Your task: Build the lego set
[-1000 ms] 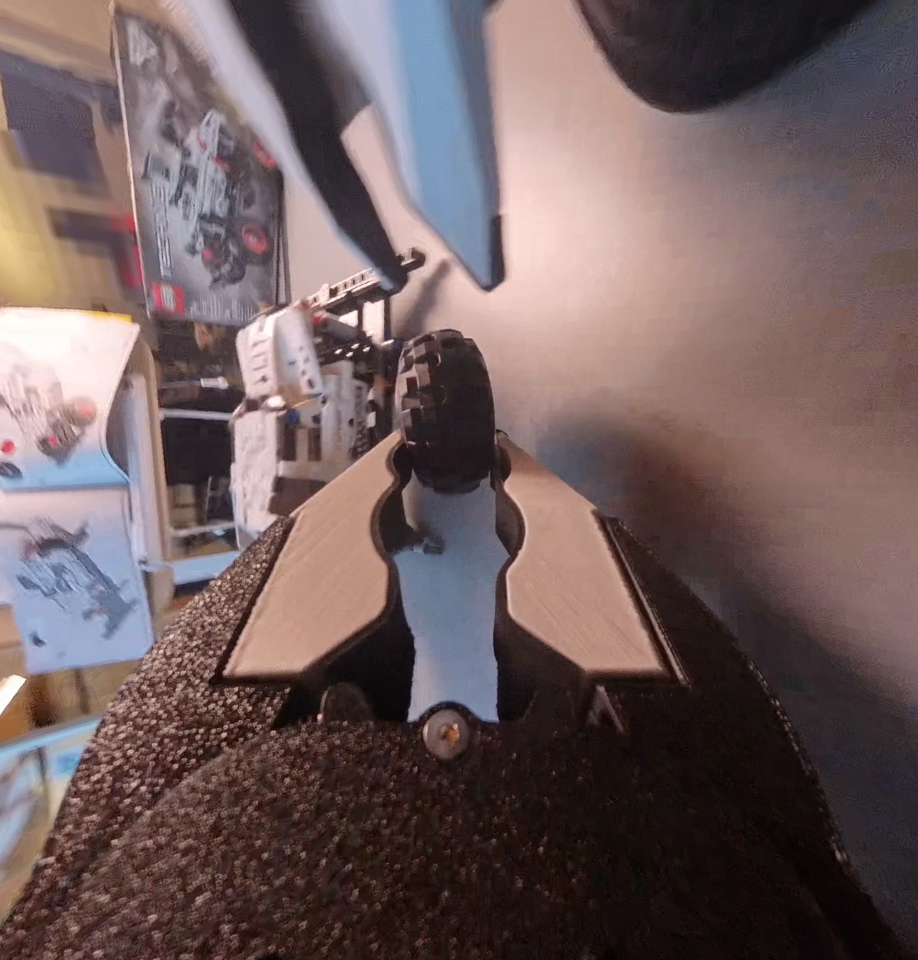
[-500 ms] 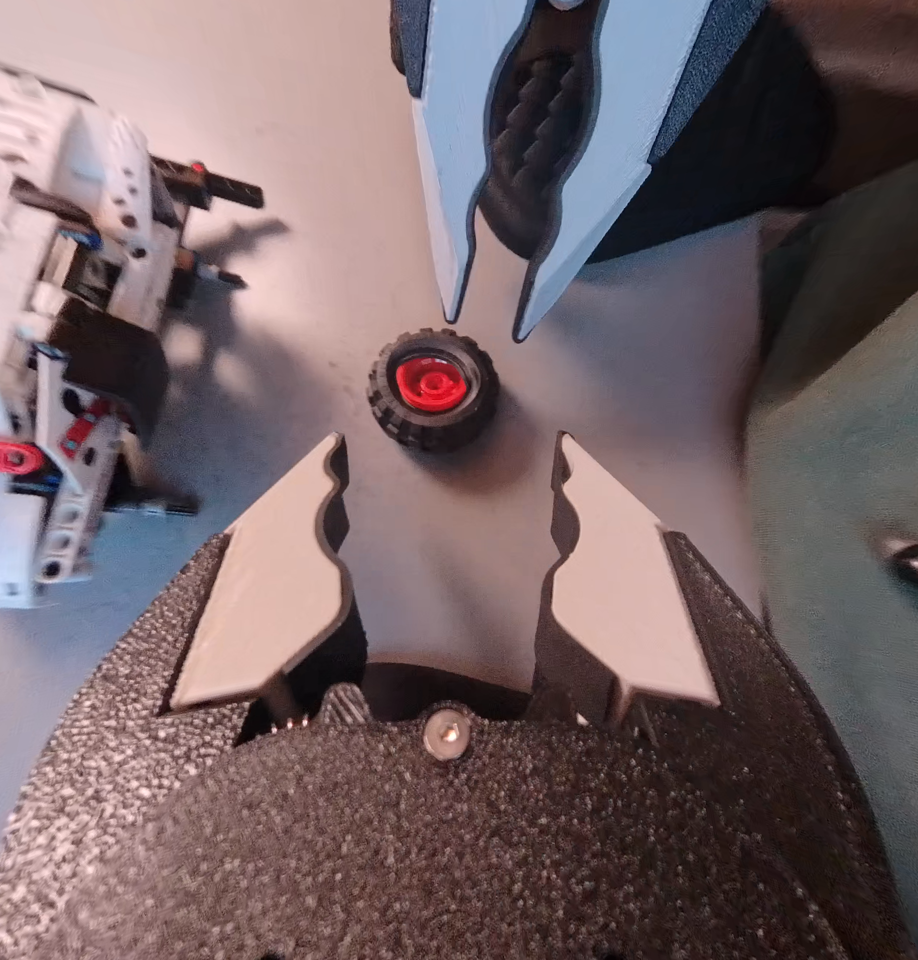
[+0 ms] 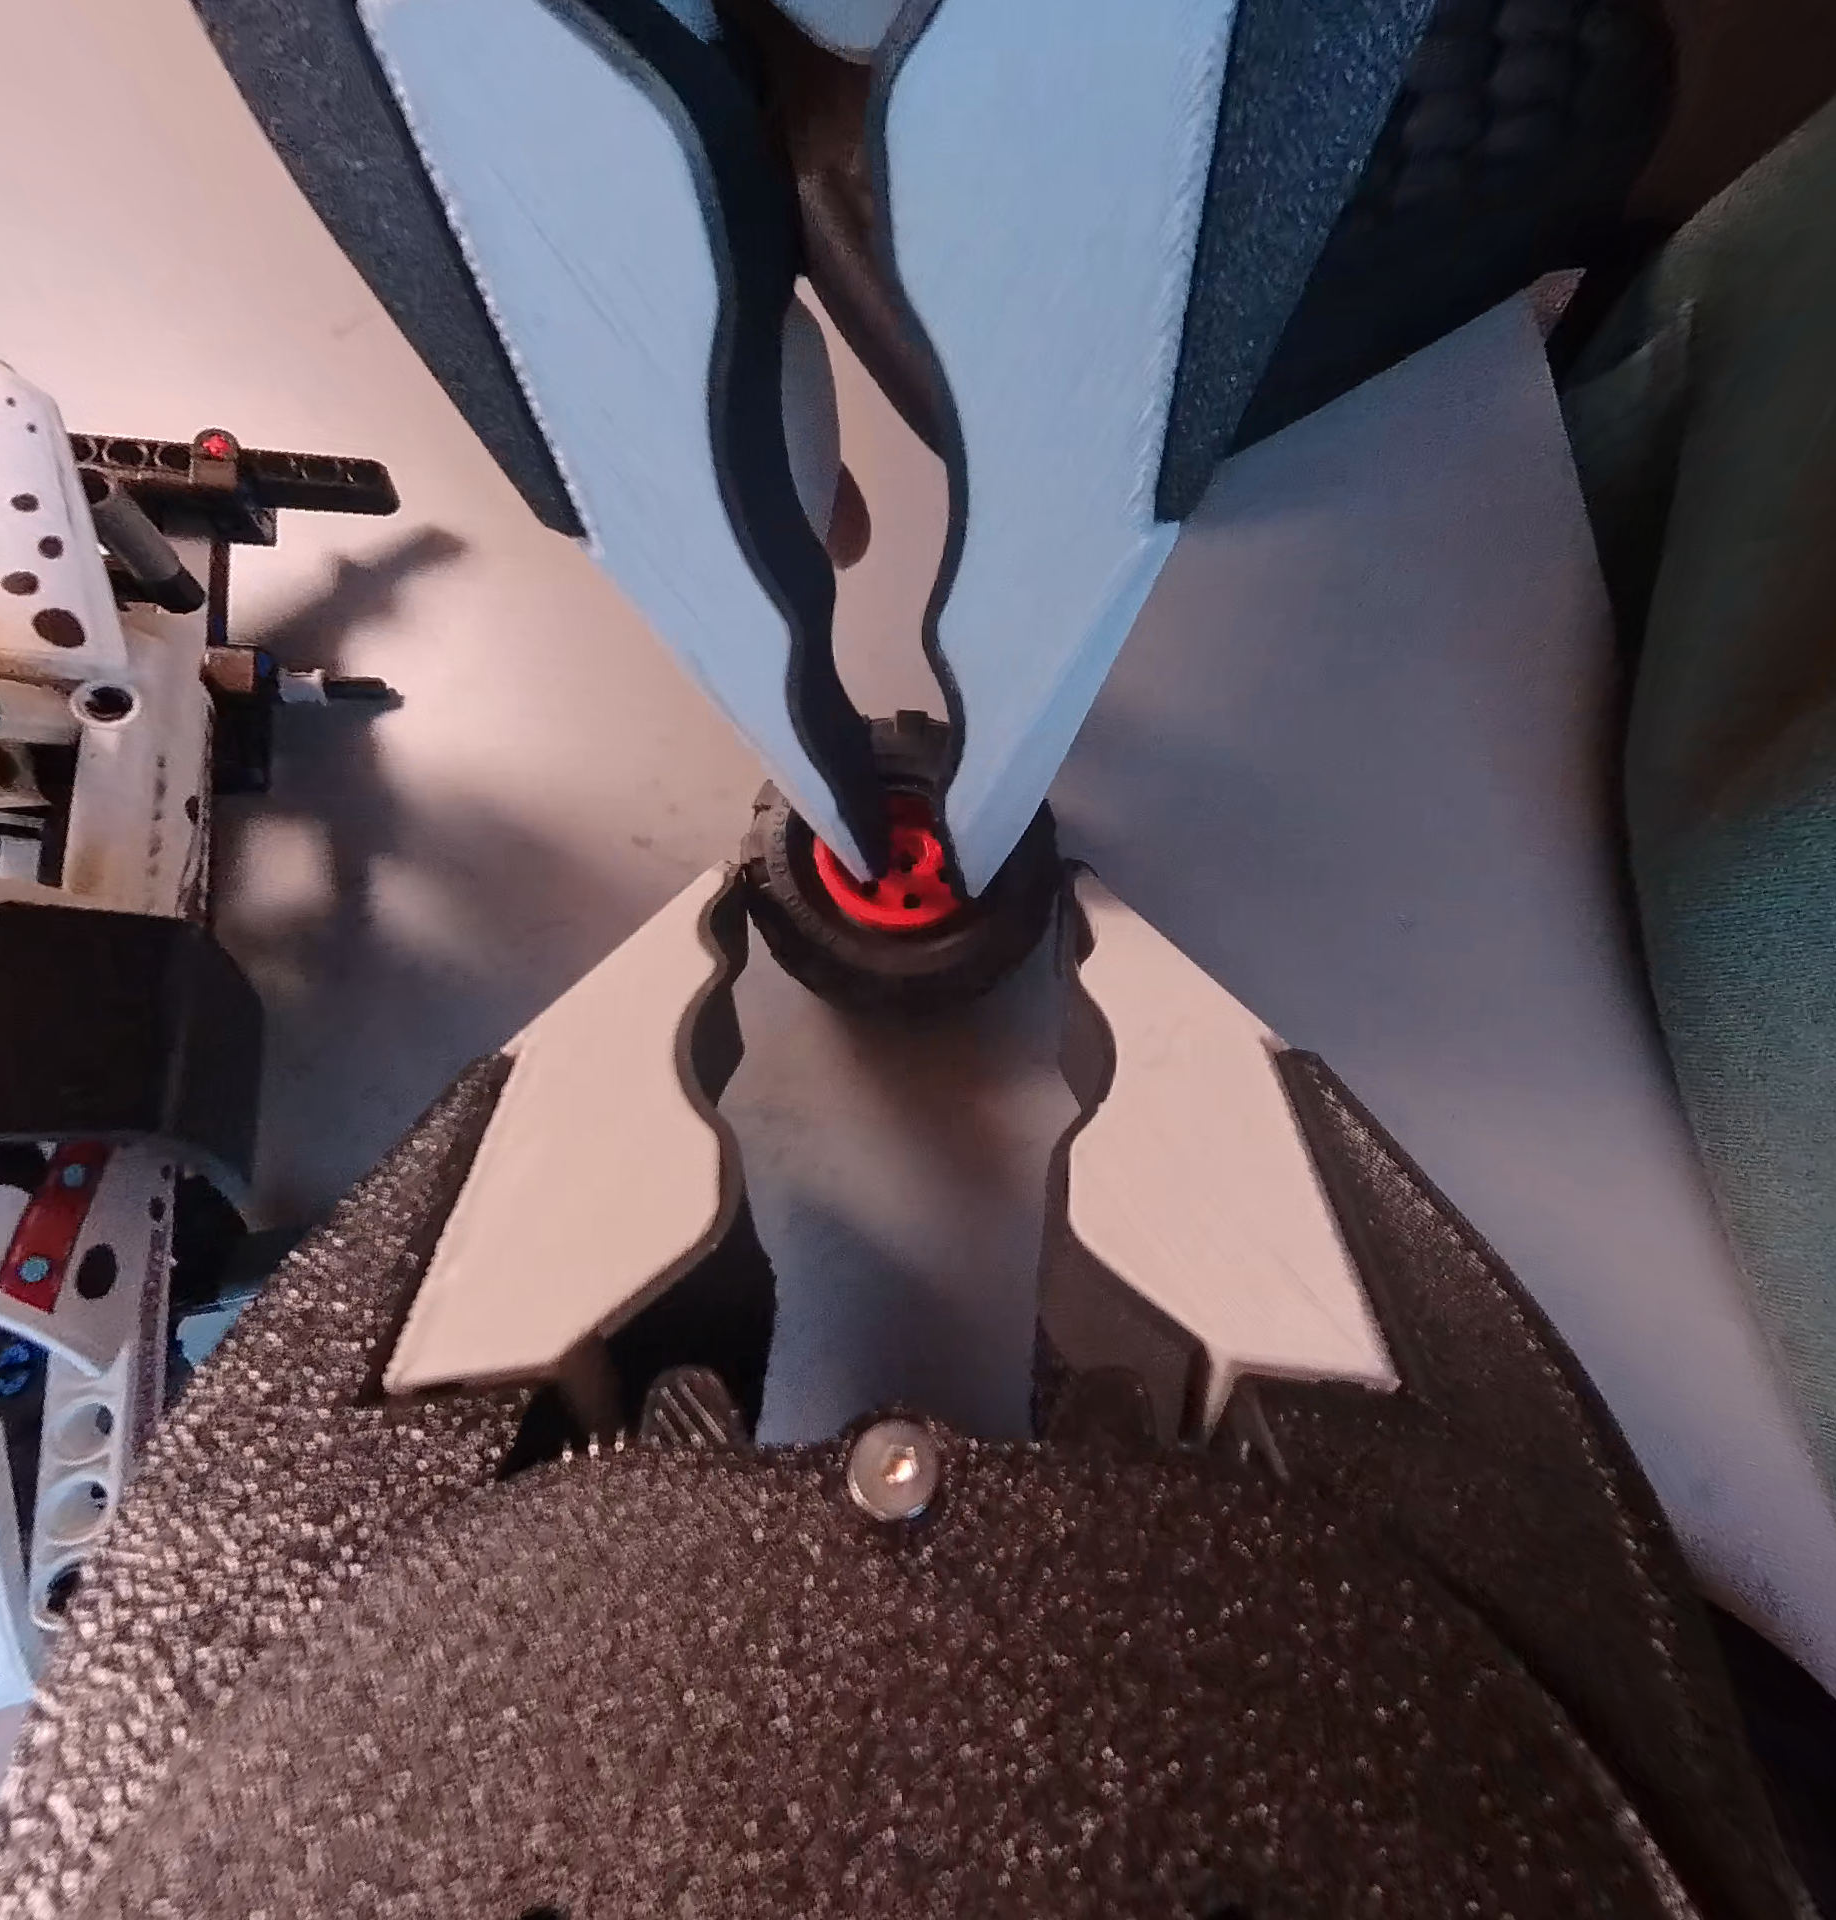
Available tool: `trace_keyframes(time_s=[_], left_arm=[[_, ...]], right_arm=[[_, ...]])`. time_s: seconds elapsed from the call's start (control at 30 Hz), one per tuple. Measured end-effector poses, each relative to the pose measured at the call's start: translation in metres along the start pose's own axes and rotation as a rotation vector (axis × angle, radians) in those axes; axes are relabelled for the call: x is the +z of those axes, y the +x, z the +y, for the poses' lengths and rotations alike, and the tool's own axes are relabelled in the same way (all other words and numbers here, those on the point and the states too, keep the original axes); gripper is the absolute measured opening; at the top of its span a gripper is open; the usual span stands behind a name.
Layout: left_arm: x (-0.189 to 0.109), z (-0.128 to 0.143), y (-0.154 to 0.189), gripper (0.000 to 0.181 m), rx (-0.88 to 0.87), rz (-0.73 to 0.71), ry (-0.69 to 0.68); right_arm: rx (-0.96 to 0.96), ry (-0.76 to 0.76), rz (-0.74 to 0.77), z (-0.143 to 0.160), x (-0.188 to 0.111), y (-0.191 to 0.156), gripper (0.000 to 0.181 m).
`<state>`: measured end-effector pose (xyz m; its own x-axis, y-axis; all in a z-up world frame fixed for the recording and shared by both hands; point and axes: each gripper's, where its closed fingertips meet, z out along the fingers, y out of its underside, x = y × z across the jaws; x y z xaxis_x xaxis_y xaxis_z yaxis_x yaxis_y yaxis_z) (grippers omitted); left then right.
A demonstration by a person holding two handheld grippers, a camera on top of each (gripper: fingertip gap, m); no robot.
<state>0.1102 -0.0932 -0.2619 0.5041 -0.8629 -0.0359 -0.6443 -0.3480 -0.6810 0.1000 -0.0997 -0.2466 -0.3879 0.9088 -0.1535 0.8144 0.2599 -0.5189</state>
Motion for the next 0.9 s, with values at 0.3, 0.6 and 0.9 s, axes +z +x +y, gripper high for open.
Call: trace_keyframes(time_s=[0.3, 0.6, 0.9], left_arm=[[-0.003, -0.004, 0.002, 0.056, -0.009, 0.017, 0.024], [-0.020, -0.006, -0.007, 0.041, -0.070, -0.004, 0.059], [0.003, 0.007, 0.001, 0.062, -0.024, 0.059, -0.048]], right_arm=[[0.111, -0.092, -0.083, -0.001, 0.004, -0.001, 0.009], [0.051, -0.105, 0.012, 0.004, 0.005, 0.007, 0.000], [0.065, -0.093, -0.001, 0.004, 0.005, 0.008, 0.000]])
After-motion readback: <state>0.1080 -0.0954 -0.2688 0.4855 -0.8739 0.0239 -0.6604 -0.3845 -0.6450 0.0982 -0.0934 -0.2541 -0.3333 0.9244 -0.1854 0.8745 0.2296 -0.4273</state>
